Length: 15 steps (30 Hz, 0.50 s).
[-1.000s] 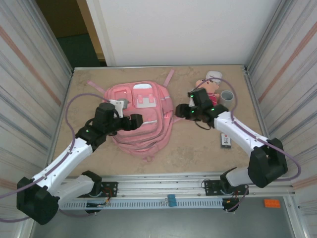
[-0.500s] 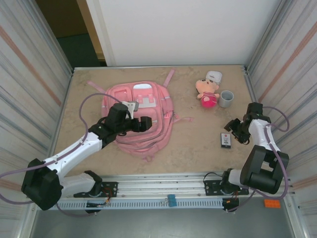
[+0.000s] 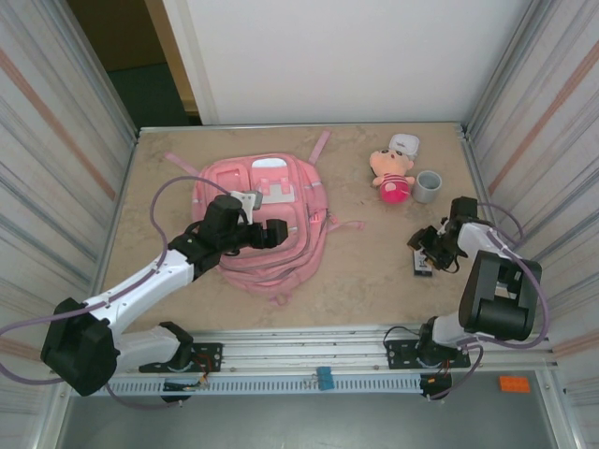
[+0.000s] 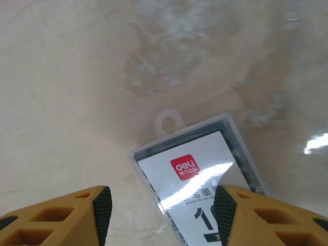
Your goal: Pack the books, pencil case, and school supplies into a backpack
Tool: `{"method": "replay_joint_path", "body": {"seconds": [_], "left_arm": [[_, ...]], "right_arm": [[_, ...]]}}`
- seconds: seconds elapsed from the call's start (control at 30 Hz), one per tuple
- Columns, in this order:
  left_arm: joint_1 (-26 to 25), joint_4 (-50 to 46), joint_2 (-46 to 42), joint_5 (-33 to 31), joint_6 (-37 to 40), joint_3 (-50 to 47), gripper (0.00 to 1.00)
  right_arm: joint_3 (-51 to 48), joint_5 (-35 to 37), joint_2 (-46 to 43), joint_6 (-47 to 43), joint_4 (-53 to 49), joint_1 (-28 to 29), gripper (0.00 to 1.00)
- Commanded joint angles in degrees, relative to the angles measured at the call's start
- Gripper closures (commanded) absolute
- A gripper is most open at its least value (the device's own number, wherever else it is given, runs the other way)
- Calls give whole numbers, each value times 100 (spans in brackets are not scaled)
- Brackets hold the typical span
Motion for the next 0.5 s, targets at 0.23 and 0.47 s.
{"method": "replay_joint_path", "body": {"seconds": [0.23, 0.47], "left_arm": [[-32, 48, -47, 32, -31, -55, 12], [-37, 8, -102, -66, 18, -65, 11]], "right_arm": [[616, 608, 111, 319, -745, 1428, 41], [1370, 1387, 153, -600, -1924, 1415, 40]]}}
